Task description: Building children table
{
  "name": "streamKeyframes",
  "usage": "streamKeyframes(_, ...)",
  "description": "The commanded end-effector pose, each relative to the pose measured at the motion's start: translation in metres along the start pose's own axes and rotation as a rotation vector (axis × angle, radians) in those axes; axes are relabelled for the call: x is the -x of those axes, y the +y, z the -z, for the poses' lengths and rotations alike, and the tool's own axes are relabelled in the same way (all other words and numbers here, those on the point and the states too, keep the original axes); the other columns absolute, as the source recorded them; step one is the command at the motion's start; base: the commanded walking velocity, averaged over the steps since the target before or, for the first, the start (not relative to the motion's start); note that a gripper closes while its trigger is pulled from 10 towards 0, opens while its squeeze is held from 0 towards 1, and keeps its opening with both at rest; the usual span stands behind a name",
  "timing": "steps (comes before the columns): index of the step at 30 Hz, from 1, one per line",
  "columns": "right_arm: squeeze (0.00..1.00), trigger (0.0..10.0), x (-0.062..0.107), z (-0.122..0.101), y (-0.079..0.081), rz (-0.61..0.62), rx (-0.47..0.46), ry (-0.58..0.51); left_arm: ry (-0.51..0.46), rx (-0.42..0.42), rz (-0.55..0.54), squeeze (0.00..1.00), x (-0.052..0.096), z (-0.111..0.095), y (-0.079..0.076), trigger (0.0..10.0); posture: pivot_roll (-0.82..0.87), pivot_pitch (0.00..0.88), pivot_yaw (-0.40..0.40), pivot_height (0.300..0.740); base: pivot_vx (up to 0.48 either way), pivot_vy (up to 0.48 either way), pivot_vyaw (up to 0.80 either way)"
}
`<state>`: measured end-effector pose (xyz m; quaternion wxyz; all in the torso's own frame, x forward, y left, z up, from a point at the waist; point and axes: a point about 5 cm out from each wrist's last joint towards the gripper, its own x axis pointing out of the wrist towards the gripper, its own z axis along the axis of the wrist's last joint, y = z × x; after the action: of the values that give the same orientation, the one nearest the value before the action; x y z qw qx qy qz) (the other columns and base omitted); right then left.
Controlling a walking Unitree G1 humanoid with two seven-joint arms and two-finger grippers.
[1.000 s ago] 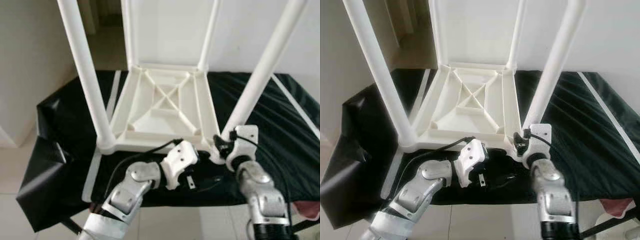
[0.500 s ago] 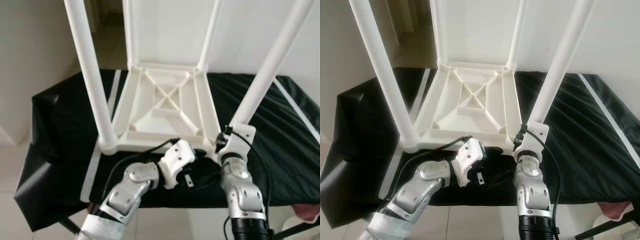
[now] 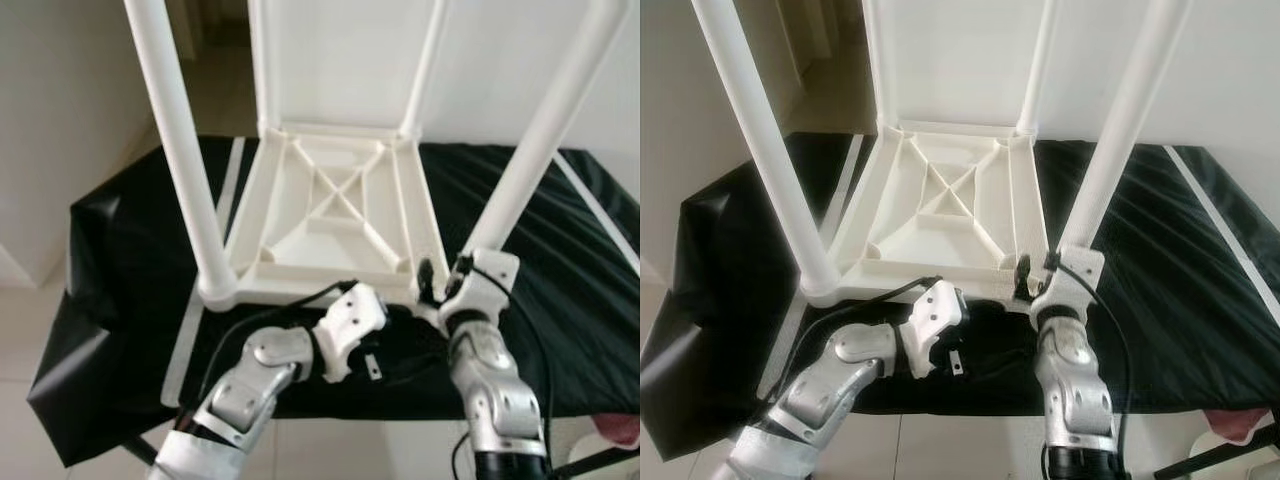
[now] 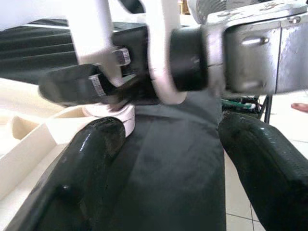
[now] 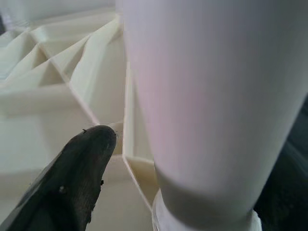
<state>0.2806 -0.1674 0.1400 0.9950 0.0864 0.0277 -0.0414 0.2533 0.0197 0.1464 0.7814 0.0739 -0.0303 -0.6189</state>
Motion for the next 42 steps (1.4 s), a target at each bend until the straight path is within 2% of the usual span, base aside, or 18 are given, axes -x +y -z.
streamKeyframes(1,0.79,10.0,0.001,0.001,0.001,-0.031,-0.020,0.012,0.001,0.005,0.040,0.00,0.001,0.001,-0.003,10.0,0.01,0.000,-0.030,0.740,0.000,0.000,0.00)
streamKeyframes(2,0.79,10.0,0.002,0.000,-0.003,-0.048,-0.014,0.007,0.005,0.006,0.043,0.00,0.003,0.002,-0.002,10.0,0.01,0.000,-0.030,0.740,0.000,0.000,0.00)
streamKeyframes(3,0.00,10.0,0.004,-0.001,-0.010,-0.073,0.005,0.002,0.010,0.013,0.051,0.00,0.006,0.003,-0.001,10.0,0.01,0.000,-0.030,0.740,0.000,0.000,0.00)
streamKeyframes(6,0.00,10.0,0.006,-0.002,-0.015,-0.102,0.020,0.001,0.012,0.019,0.061,0.00,0.008,0.003,-0.001,10.0,0.00,0.000,-0.025,0.740,0.000,0.000,0.00)
streamKeyframes(8,0.00,10.0,0.009,-0.003,-0.028,-0.187,0.082,0.002,0.026,0.021,0.079,0.00,0.013,0.005,0.000,10.0,0.00,0.000,-0.018,0.740,0.000,0.000,0.00)
streamKeyframes(9,0.00,10.0,0.011,-0.004,-0.035,-0.250,0.159,0.002,0.025,0.027,0.094,0.00,0.015,0.004,-0.001,10.0,-0.01,0.000,-0.016,0.740,0.000,0.000,0.00)
streamKeyframes(10,0.00,10.0,0.011,-0.004,-0.035,-0.250,0.159,0.002,0.025,0.027,0.094,0.00,0.015,0.004,-0.001,10.0,-0.01,0.000,-0.016,0.740,0.000,0.000,0.00)
streamKeyframes(12,0.00,10.0,0.011,-0.003,-0.045,-0.326,0.258,0.017,0.030,0.027,0.106,0.00,0.016,0.004,-0.002,10.0,-0.01,0.000,-0.015,0.740,0.000,0.000,0.00)
streamKeyframes(18,0.00,10.0,0.000,-0.008,-0.064,-0.373,0.331,0.014,0.027,0.008,0.095,0.00,0.012,0.001,0.001,10.0,0.00,0.000,-0.017,0.740,0.000,0.000,0.00)
streamKeyframes(22,0.00,10.0,-0.004,-0.009,-0.066,-0.399,0.332,0.006,0.015,0.012,0.094,0.00,0.011,-0.001,0.001,10.0,0.00,0.000,-0.017,0.740,0.000,0.000,0.00)
streamKeyframes(25,0.00,10.0,-0.012,-0.009,-0.058,-0.510,0.372,0.012,0.021,0.006,0.099,0.00,0.011,0.000,-0.001,10.0,0.00,0.000,-0.019,0.740,0.000,0.000,0.00)
streamKeyframes(31,0.00,10.0,-0.032,-0.003,-0.041,-0.644,0.408,0.033,0.029,-0.001,0.083,0.00,0.010,-0.001,0.002,10.0,0.02,0.000,-0.032,0.740,0.000,0.000,0.00)
streamKeyframes(32,0.00,8.4,-0.035,-0.001,-0.039,-0.665,0.423,0.040,0.023,-0.001,0.080,0.00,0.010,-0.002,0.002,10.0,0.03,0.000,-0.038,0.740,0.000,0.000,0.00)
streamKeyframes(34,0.00,8.4,-0.036,-0.001,-0.039,-0.671,0.426,0.041,0.020,-0.001,0.079,0.00,0.010,-0.002,0.001,10.0,0.03,0.000,-0.038,0.740,0.000,0.000,0.00)
streamKeyframes(35,0.00,1.7,-0.037,0.000,-0.040,-0.672,0.438,0.047,0.020,0.001,0.075,0.00,0.010,-0.002,0.001,10.0,0.04,0.000,-0.043,0.740,0.000,0.000,0.00)
streamKeyframes(36,0.00,0.2,-0.038,0.001,-0.042,-0.674,0.441,0.060,0.020,0.001,0.070,0.00,0.011,-0.002,0.001,10.0,0.05,0.000,-0.048,0.740,0.000,0.000,0.00)
streamKeyframes(42,0.00,0.0,-0.033,0.006,-0.055,-0.674,0.443,0.086,0.025,0.012,0.046,0.00,0.015,-0.001,0.000,10.0,0.06,0.000,-0.062,0.740,0.000,0.000,0.00)
